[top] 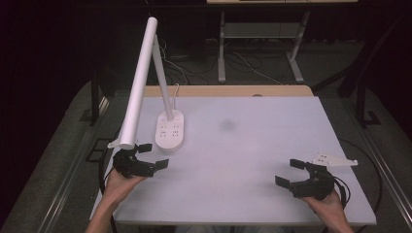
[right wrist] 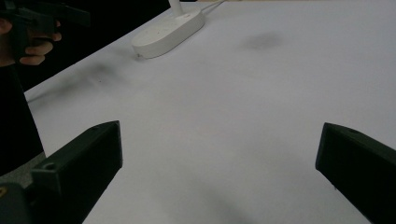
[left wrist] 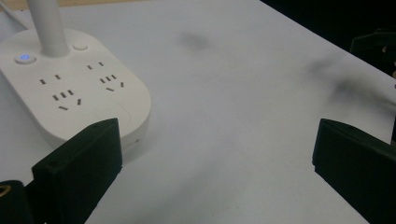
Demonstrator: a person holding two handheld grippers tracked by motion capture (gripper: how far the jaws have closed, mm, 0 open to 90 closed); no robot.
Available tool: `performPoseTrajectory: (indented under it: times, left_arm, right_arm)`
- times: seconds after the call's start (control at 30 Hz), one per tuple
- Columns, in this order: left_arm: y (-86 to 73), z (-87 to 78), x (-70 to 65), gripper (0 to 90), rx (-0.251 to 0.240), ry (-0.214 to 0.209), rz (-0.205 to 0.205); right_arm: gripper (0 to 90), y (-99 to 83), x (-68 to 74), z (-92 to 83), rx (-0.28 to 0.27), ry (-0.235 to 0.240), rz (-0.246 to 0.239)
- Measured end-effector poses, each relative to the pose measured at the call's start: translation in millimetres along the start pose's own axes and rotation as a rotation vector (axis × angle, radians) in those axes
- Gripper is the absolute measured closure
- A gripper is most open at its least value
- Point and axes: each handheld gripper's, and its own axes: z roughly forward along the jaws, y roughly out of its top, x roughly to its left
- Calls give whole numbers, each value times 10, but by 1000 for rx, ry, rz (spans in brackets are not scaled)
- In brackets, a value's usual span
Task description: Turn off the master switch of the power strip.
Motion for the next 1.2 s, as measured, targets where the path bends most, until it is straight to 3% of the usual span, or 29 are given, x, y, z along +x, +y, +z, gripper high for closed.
performPoseTrajectory:
  times: [1.2]
  left_arm:
    - [331,-64,473,5,14,68,-33]
  right_arm:
    - [1,3,-22,-2,-2,-19,0]
